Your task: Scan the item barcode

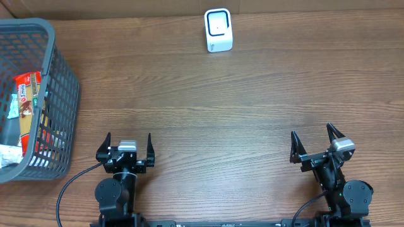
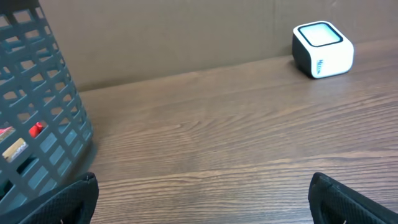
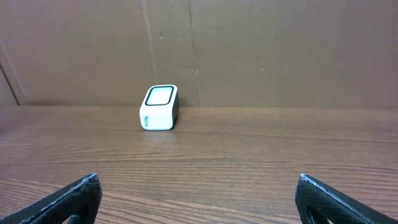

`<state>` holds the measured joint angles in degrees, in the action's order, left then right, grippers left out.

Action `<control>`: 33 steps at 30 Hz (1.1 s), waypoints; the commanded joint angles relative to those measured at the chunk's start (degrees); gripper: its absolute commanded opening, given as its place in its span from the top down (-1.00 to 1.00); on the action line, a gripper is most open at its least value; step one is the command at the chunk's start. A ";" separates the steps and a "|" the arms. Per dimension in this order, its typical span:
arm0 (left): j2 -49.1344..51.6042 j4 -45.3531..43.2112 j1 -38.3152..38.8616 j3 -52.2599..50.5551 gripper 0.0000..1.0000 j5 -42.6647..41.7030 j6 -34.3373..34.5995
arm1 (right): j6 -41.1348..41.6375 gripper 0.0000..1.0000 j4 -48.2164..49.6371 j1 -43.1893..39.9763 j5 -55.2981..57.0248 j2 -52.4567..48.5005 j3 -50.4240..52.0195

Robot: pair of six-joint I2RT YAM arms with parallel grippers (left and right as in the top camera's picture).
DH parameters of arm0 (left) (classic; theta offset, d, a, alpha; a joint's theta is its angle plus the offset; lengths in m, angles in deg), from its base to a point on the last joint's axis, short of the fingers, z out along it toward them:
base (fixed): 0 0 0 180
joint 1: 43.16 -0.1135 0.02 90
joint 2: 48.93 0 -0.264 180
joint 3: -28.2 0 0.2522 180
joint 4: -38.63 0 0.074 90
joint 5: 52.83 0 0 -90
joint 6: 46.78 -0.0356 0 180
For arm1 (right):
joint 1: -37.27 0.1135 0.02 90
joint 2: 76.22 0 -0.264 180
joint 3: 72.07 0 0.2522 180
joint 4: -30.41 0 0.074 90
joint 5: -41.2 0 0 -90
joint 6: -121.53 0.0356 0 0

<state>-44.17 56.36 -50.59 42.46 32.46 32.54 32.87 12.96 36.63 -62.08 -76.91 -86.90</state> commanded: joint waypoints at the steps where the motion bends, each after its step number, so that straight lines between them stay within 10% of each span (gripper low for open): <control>1: -0.59 -0.07 0.33 -0.17 -0.99 -1.70 1.05 | 0.11 -1.00 0.33 0.31 0.20 0.52 0.61; 20: 0.72 2.91 0.33 5.73 -1.00 -2.45 12.61 | 0.11 -1.00 0.33 0.31 0.20 0.52 0.61; 33: 20.87 12.61 0.33 27.45 -0.99 -8.61 12.57 | 0.11 -1.00 0.33 0.31 0.20 0.52 0.61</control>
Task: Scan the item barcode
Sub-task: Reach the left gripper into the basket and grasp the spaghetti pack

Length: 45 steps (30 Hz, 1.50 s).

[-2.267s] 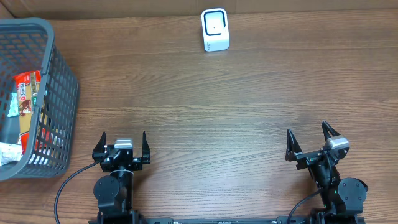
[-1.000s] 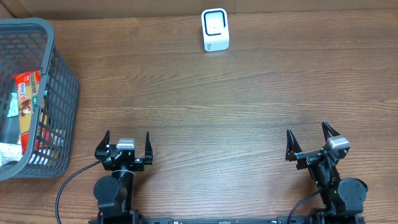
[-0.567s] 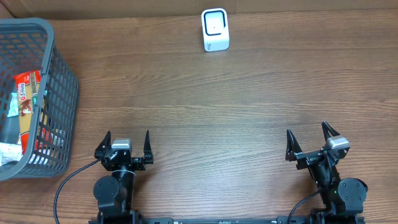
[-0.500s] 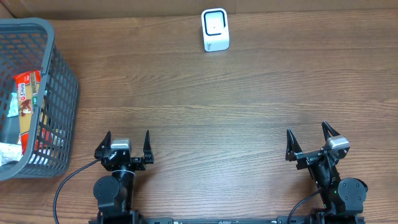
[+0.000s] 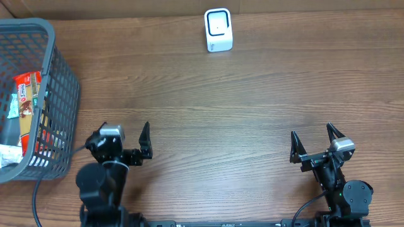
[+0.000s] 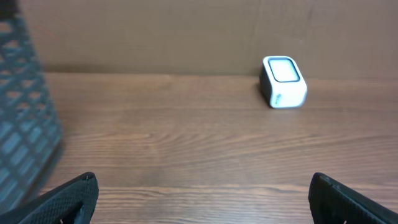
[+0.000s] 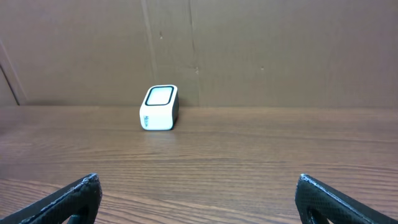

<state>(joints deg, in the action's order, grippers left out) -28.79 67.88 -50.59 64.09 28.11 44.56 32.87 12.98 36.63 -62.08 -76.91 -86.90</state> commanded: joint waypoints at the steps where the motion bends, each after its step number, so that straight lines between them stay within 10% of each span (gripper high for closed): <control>1: 9.14 2.60 0.33 9.16 -0.99 -5.64 0.48 | 0.11 -1.00 0.31 0.31 0.20 0.52 0.61; 16: 39.56 34.16 0.33 51.82 -0.99 -5.95 -0.15 | 0.09 -1.00 0.31 0.31 0.20 0.52 0.61; 25: 48.81 35.82 -0.83 58.93 -1.00 -3.78 -1.53 | 0.09 -1.00 0.31 0.31 0.20 0.52 0.61; 45: 69.68 38.29 -40.46 78.20 -0.88 -1.49 8.61 | 0.11 -1.00 0.31 0.31 0.20 0.52 0.61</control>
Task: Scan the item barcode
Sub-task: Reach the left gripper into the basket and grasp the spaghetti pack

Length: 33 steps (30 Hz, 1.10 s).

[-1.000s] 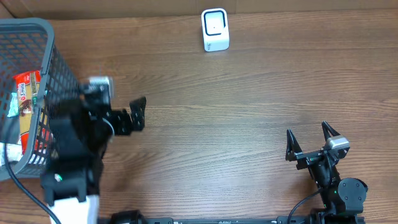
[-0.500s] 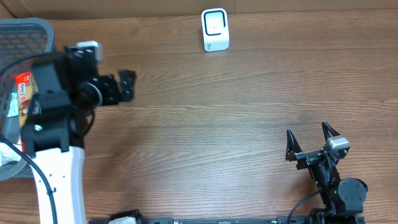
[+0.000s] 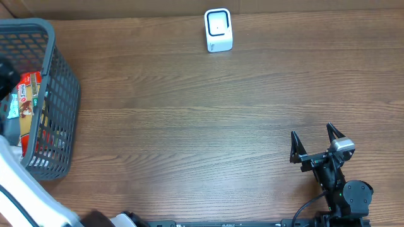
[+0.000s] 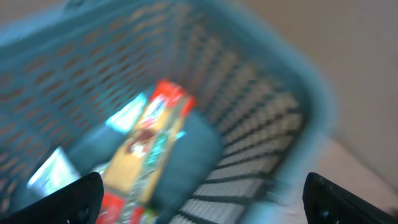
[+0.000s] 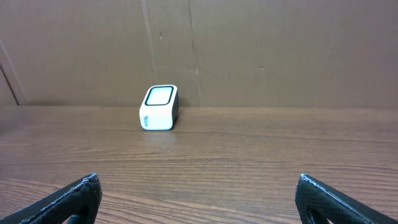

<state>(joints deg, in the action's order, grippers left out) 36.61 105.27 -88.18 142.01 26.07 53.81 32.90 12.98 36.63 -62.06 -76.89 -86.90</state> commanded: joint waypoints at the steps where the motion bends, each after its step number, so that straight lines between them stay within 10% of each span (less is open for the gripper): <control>1: 5.81 1.18 -3.41 0.28 -0.89 0.74 -2.64 | 0.09 -1.00 0.31 0.31 0.17 0.50 0.61; 26: 36.89 1.44 -2.01 0.24 -0.96 6.16 -17.16 | 0.07 -1.00 0.33 0.31 0.17 0.50 0.61; 30: 38.56 1.49 -0.92 0.24 -0.58 7.13 -17.90 | 0.09 -1.00 0.31 0.31 0.17 0.50 0.61; 33: 38.34 1.49 -0.59 0.26 0.26 7.76 -17.86 | 0.07 -1.00 0.31 0.31 0.17 0.50 0.61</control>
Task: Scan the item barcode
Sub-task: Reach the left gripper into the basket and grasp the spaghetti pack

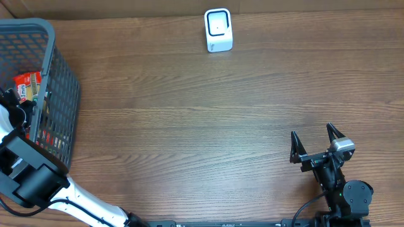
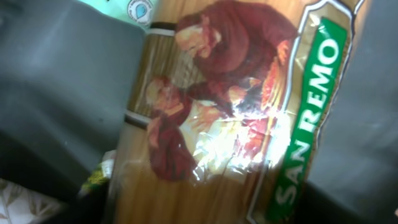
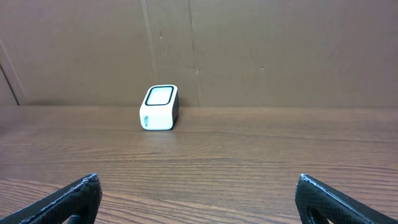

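A San Remo pasta pack (image 2: pixel 224 124) fills the left wrist view, clear film with a red figure and a green band. My left gripper (image 2: pixel 205 202) is down in the grey basket (image 1: pixel 63 75), open, its dark fingers (image 2: pixel 87 202) blurred at the bottom corners either side of the pack. From overhead, only the pack's red end (image 1: pixel 26 85) shows past my left arm (image 1: pixel 35 180). The white barcode scanner (image 1: pixel 218 29) stands at the table's far edge. My right gripper (image 1: pixel 315 146) rests open near the front right, the scanner (image 3: pixel 159 107) ahead of it.
Other packets lie in the basket beside the pasta, a pale green one (image 2: pixel 134 7) and a patterned one (image 2: pixel 25 202). The basket's mesh walls surround my left gripper. A brown cardboard wall (image 3: pixel 261 50) backs the table.
My left gripper was above the basket looking down at its contents. Now it is low inside, close on the pasta pack. The right arm has not moved.
Both grippers rested open at the front of the table. Then my left arm had turned slightly at its base. Later it was over the basket at the left. Now it is down in the basket at the pasta pack. The right arm stayed put.
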`<state>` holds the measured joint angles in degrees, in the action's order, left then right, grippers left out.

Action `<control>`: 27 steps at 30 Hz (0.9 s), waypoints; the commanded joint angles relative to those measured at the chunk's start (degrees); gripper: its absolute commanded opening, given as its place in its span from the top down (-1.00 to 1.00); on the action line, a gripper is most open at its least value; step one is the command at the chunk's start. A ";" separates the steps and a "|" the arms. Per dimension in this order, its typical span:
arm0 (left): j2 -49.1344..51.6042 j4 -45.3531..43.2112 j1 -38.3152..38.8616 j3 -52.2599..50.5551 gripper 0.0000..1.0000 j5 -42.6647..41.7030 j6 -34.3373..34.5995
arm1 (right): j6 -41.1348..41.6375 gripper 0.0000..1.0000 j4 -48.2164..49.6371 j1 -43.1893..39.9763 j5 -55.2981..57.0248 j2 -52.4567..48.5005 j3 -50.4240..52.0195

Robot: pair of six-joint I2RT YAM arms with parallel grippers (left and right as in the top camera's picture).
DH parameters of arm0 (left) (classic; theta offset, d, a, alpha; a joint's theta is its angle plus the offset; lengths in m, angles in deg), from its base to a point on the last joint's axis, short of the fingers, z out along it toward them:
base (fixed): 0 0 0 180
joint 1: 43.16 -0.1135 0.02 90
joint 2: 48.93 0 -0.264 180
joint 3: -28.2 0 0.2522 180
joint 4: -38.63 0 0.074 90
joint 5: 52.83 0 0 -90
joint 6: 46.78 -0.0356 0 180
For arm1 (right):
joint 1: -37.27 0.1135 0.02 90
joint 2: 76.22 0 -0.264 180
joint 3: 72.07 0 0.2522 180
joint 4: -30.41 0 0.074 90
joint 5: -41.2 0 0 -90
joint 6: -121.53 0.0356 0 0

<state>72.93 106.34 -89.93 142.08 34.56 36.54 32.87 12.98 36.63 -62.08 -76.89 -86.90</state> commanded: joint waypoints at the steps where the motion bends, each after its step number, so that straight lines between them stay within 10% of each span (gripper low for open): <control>1: 1.70 0.46 1.16 0.24 0.52 -0.15 -0.52 | 0.09 -1.00 0.31 0.31 0.20 0.50 0.61; 3: 0.50 0.61 1.16 0.24 0.92 1.81 1.03 | 0.09 -1.00 0.31 0.31 0.20 0.50 0.61; 27: -41.97 -2.78 8.26 5.18 0.92 -1.97 13.92 | 0.11 -1.00 0.31 0.31 0.20 0.50 0.61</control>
<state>33.90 104.66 -86.76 145.53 37.00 49.33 32.87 12.96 36.63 -62.08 -76.89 -86.90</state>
